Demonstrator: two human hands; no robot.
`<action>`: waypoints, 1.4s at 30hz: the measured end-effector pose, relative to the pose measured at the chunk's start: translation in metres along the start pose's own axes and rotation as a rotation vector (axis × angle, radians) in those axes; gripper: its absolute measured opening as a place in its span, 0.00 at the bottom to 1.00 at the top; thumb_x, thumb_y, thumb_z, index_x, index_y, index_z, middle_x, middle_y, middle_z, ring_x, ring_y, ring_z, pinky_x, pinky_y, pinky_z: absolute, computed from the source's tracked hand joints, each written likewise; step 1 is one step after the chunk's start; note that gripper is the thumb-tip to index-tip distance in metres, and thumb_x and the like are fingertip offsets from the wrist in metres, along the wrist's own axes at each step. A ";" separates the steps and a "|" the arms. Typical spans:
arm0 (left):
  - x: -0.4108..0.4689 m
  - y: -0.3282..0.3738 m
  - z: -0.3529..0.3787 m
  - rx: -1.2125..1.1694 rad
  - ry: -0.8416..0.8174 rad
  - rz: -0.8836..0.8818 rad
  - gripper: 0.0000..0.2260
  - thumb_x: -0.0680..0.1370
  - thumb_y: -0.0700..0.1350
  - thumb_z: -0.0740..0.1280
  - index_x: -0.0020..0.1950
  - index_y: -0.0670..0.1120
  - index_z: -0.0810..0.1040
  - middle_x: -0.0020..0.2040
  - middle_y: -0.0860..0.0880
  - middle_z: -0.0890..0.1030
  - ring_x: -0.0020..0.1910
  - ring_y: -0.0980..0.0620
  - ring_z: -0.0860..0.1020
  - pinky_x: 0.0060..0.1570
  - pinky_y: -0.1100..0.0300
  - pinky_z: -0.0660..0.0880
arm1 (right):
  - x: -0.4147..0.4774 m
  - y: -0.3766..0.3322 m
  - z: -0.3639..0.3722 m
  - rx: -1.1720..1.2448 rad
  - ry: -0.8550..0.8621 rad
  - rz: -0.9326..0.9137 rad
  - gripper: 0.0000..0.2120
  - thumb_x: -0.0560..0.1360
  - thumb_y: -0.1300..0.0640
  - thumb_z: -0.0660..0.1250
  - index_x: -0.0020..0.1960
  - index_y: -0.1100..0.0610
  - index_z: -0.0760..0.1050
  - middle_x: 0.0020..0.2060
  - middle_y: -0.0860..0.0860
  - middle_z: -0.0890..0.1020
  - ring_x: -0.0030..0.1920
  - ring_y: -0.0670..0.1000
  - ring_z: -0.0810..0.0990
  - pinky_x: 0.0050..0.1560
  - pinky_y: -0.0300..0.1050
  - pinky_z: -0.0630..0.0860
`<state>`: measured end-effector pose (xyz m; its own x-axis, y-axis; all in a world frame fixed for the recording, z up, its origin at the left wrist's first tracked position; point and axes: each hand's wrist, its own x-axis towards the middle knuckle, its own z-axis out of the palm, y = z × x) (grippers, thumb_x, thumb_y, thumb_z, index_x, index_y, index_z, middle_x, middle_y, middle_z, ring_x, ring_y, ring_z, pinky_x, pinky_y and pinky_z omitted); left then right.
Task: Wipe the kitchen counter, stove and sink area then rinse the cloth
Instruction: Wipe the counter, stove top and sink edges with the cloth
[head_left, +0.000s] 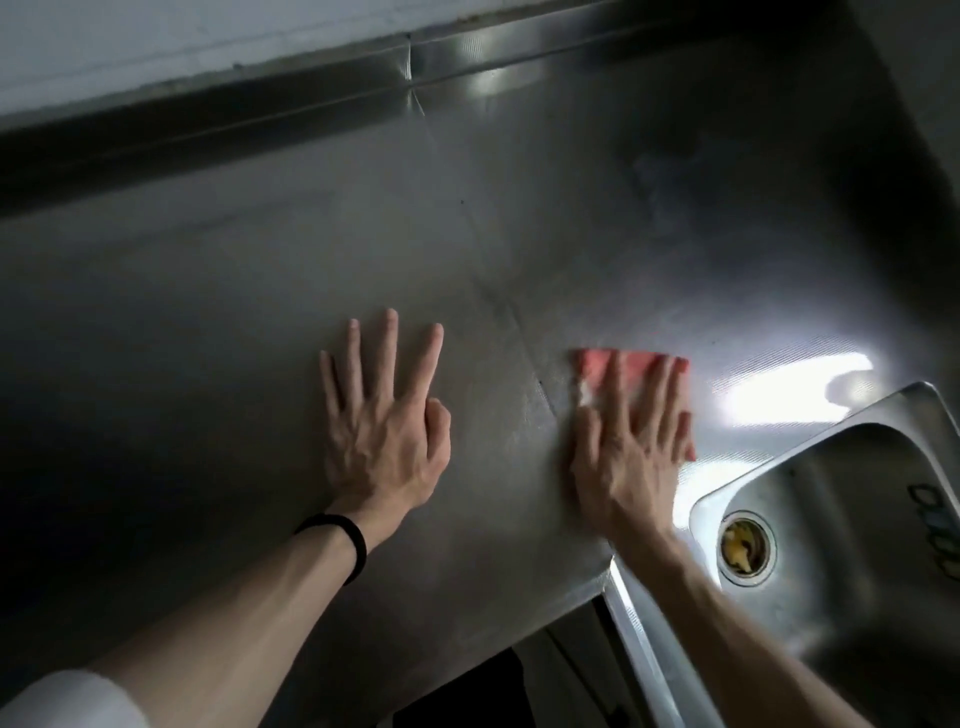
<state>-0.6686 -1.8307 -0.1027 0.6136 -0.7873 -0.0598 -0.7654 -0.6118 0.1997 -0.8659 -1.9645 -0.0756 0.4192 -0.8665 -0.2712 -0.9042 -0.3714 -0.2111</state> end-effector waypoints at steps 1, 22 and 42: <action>0.000 0.000 0.000 0.007 -0.004 -0.002 0.32 0.80 0.54 0.56 0.85 0.58 0.55 0.86 0.44 0.54 0.84 0.33 0.53 0.80 0.32 0.51 | -0.019 -0.011 0.009 -0.021 -0.028 -0.094 0.31 0.85 0.40 0.46 0.85 0.44 0.40 0.83 0.58 0.35 0.83 0.58 0.33 0.82 0.66 0.43; 0.076 0.081 -0.019 -0.143 -0.031 -0.153 0.34 0.79 0.52 0.57 0.85 0.57 0.53 0.84 0.41 0.55 0.79 0.32 0.60 0.76 0.30 0.55 | 0.164 0.172 -0.089 -0.025 0.007 0.016 0.34 0.82 0.36 0.42 0.85 0.44 0.43 0.85 0.58 0.40 0.84 0.57 0.37 0.83 0.64 0.45; 0.081 0.106 0.010 0.019 0.053 -0.242 0.31 0.80 0.53 0.54 0.85 0.59 0.55 0.85 0.40 0.53 0.83 0.33 0.53 0.78 0.29 0.51 | 0.025 0.134 -0.036 -0.015 -0.011 -0.440 0.27 0.85 0.40 0.51 0.84 0.39 0.52 0.84 0.57 0.52 0.85 0.58 0.50 0.79 0.59 0.56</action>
<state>-0.7020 -1.9601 -0.0964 0.7883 -0.6131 -0.0520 -0.5984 -0.7836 0.1670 -0.9801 -2.0479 -0.0765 0.7657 -0.6207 -0.1687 -0.6401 -0.7093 -0.2953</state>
